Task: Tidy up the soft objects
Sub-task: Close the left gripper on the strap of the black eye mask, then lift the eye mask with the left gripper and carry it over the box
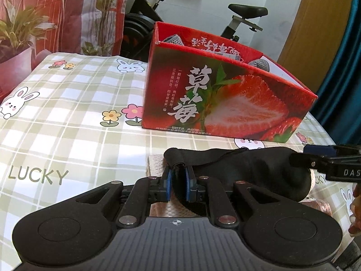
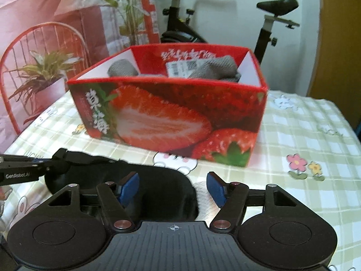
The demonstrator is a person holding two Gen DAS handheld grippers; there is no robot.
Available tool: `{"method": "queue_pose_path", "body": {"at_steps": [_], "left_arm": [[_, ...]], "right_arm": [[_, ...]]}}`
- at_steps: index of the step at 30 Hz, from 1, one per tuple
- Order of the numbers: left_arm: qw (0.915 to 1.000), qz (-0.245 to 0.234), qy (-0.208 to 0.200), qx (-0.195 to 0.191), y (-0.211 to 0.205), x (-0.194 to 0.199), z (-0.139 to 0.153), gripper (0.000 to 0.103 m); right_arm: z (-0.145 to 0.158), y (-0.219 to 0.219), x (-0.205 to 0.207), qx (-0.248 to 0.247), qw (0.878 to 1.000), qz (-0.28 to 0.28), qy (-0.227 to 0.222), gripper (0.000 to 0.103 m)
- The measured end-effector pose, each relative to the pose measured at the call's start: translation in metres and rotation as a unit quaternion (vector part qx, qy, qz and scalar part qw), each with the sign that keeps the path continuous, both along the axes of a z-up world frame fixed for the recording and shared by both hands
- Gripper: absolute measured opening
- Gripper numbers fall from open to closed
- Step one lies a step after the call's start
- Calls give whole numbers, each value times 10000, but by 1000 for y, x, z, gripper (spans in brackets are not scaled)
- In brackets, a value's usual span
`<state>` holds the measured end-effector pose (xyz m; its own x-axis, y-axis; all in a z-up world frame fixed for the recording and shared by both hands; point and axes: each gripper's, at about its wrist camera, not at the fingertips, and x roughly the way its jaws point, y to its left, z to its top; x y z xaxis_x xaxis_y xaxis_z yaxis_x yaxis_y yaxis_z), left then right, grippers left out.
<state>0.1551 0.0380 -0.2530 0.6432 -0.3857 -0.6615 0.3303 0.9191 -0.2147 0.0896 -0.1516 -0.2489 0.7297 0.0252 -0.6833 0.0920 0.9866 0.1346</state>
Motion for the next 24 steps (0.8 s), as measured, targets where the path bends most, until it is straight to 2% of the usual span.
{"method": "queue_pose_path", "body": {"at_steps": [5, 10, 12, 14, 24], "left_arm": [[10000, -11, 5, 30, 0, 0, -3, 14], [10000, -13, -2, 67, -2, 0, -3, 14], [10000, -8, -8, 70, -3, -1, -3, 14], [10000, -8, -20, 76, -3, -1, -2, 14], [9996, -15, -273, 63, -3, -7, 12, 13]], "right_arm": [[-16, -4, 1, 295, 9990, -171, 296, 61], [-23, -8, 0, 604, 9972, -203, 388, 58], [-23, -7, 0, 700, 9967, -154, 392, 49], [-21, -6, 0, 757, 9964, -140, 357, 47], [3, -8, -4, 838, 9965, -11, -70, 16]]}}
